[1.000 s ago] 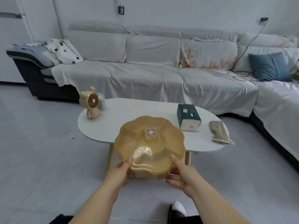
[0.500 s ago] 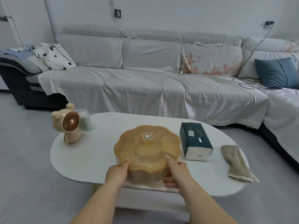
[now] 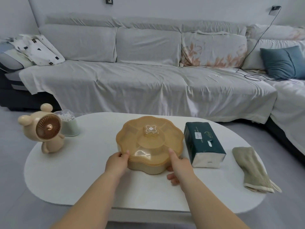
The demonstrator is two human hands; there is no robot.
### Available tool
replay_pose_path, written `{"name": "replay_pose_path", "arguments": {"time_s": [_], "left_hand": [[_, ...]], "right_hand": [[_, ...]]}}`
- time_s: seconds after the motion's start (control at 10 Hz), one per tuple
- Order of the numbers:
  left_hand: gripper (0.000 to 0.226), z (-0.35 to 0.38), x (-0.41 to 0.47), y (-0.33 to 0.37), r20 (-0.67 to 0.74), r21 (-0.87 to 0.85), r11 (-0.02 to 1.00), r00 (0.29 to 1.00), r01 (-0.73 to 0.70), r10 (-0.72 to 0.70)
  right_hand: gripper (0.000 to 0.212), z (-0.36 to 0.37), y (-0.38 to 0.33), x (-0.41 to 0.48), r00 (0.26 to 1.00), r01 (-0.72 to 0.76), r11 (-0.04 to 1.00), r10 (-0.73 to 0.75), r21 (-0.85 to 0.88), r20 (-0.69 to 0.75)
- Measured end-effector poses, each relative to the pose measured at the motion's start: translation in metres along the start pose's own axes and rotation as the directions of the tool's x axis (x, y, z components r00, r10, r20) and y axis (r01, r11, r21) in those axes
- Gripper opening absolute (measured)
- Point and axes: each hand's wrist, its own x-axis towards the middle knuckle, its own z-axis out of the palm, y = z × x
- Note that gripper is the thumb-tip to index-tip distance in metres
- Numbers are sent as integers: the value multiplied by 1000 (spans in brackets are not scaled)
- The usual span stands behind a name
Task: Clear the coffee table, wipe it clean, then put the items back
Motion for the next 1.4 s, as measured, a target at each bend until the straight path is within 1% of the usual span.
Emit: {"name": "replay_pose_path", "arguments": {"time_s": [0.1,0.2,0.3,0.4,0.5,0.6,0.7,0.9,1.1,1.3,1.4], "left_hand": [[37,1,-8,-7,10,-9,997,997,-73,73],[73,3,-26,-22,-28,79,978,980,-194,197],[82,8,-39,-34,-11,325,883,933,-338,361],[77,15,-41,-35,33,386,843,919,-374,393],[75,20,-37,-28,21,362,858,923,-365,384],[73,21,-27,-23,15,357,865,928,-353,373],[68,26,-18,-24,21,350,871,932,-345,361],[66,37,-6,-22,30,321,872,925,-369,380],[65,32,-1,-24,46,328,863,919,-384,392],[76,31,-7,-28,52,380,837,913,-393,405],[76,23,-22,-39,9,485,779,893,-397,450]], "right_hand": [[55,-13,9,-13,970,204,977,-210,-60,-122],[41,-38,22,-32,698,532,786,-618,-315,-362],[62,-62,29,-33,594,489,736,-674,-469,-438],[83,-79,29,-20,809,335,866,-466,-371,-358],[91,-85,27,-6,856,340,861,-450,-379,-255],[88,-82,22,8,874,323,869,-426,-375,-233],[82,-78,20,24,862,315,867,-431,-386,-266],[81,-71,17,41,843,325,868,-446,-375,-302],[80,-65,6,55,838,323,872,-444,-369,-317],[81,-69,9,50,855,328,874,-436,-360,-280],[77,-71,22,28,828,309,850,-462,-427,-319]]}}
